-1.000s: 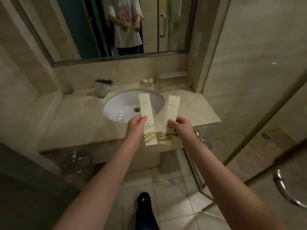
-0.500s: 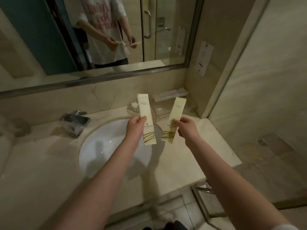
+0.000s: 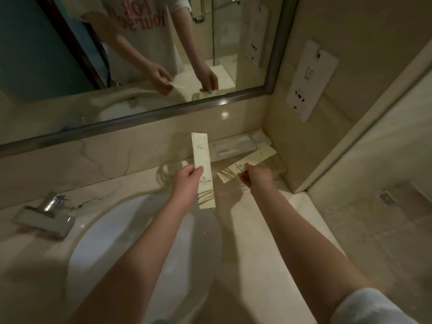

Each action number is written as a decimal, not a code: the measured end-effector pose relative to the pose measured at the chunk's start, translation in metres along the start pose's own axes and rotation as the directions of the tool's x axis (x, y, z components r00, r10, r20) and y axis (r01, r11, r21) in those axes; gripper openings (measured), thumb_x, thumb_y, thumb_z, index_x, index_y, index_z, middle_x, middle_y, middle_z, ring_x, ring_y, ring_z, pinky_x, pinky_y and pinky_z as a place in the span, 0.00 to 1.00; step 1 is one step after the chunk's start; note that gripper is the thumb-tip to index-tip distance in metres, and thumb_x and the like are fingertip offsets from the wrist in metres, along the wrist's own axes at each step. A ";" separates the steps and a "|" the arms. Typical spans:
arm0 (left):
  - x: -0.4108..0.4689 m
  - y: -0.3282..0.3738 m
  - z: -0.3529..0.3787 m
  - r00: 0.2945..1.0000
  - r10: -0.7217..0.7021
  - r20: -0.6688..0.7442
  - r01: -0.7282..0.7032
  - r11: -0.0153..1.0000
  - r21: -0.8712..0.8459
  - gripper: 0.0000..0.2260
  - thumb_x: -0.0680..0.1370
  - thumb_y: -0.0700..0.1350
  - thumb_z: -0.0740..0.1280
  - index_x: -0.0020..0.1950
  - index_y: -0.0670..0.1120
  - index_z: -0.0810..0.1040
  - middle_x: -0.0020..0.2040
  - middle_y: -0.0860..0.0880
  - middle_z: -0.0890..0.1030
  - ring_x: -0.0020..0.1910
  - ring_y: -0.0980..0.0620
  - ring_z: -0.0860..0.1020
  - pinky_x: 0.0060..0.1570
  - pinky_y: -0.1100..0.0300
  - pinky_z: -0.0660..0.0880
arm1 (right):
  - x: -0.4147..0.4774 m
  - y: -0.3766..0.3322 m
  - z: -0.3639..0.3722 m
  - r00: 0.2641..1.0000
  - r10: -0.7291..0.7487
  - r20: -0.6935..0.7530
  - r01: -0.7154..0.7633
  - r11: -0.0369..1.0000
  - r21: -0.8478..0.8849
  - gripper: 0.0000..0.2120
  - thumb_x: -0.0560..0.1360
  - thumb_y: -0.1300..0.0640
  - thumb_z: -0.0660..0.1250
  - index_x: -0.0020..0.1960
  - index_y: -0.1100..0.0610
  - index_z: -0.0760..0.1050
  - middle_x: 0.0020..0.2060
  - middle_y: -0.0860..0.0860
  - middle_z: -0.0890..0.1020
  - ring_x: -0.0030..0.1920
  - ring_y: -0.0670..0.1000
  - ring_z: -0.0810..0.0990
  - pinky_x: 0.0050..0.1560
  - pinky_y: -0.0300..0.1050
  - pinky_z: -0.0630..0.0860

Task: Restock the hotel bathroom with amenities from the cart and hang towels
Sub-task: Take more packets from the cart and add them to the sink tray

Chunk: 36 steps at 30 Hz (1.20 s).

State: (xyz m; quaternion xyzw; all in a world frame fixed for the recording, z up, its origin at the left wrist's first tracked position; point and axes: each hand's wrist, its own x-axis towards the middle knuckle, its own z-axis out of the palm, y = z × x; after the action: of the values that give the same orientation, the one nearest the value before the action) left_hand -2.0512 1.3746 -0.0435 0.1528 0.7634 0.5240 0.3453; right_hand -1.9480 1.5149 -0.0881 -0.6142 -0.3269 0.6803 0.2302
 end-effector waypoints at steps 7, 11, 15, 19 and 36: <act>0.035 -0.001 0.006 1.000 -0.026 0.012 0.026 0.999 0.045 0.10 0.80 0.43 0.61 0.39 0.47 0.75 0.37 0.48 0.78 0.36 0.51 0.76 0.37 0.59 0.70 | 0.045 -0.008 0.026 0.992 0.119 -0.048 -0.114 0.988 0.104 0.13 0.77 0.62 0.65 0.35 0.63 0.71 0.30 0.57 0.78 0.29 0.51 0.77 0.48 0.48 0.80; 0.046 -0.003 0.005 0.999 -0.042 0.015 0.041 0.998 0.042 0.08 0.80 0.44 0.61 0.43 0.43 0.76 0.39 0.46 0.79 0.38 0.49 0.76 0.38 0.59 0.70 | 0.051 -0.006 0.034 0.999 0.049 0.018 -0.050 0.997 0.058 0.12 0.79 0.63 0.61 0.36 0.60 0.70 0.34 0.55 0.76 0.33 0.50 0.77 0.48 0.46 0.79; 0.055 -0.003 0.006 0.999 -0.046 0.022 0.045 0.998 0.054 0.08 0.79 0.44 0.62 0.42 0.44 0.76 0.41 0.44 0.80 0.40 0.47 0.77 0.42 0.56 0.71 | 0.055 -0.001 0.032 0.998 0.015 0.058 -0.017 0.999 0.041 0.10 0.79 0.62 0.59 0.39 0.58 0.69 0.36 0.53 0.76 0.34 0.49 0.77 0.34 0.37 0.78; 0.059 -0.007 0.007 0.997 -0.056 0.048 0.054 0.997 0.057 0.09 0.79 0.45 0.62 0.46 0.41 0.77 0.42 0.42 0.79 0.41 0.47 0.77 0.43 0.54 0.71 | 0.070 0.000 0.037 0.997 0.072 -0.006 -0.072 0.991 -0.117 0.09 0.77 0.58 0.64 0.40 0.60 0.73 0.31 0.54 0.78 0.32 0.51 0.78 0.44 0.46 0.82; 0.047 -0.002 0.061 0.908 -0.081 0.410 -0.088 0.922 0.376 0.06 0.76 0.48 0.68 0.43 0.47 0.74 0.40 0.51 0.76 0.35 0.54 0.73 0.32 0.62 0.66 | 0.015 -0.012 -0.030 0.968 -0.172 0.183 0.191 0.978 -0.089 0.14 0.76 0.57 0.67 0.35 0.56 0.66 0.25 0.50 0.67 0.19 0.44 0.63 0.20 0.35 0.59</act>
State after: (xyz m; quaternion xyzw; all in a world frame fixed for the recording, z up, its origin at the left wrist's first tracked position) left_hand -2.0428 1.4439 -0.0752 0.3279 0.7593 0.3190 0.4627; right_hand -1.9214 1.5393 -0.0905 -0.5313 -0.4363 0.6891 0.2293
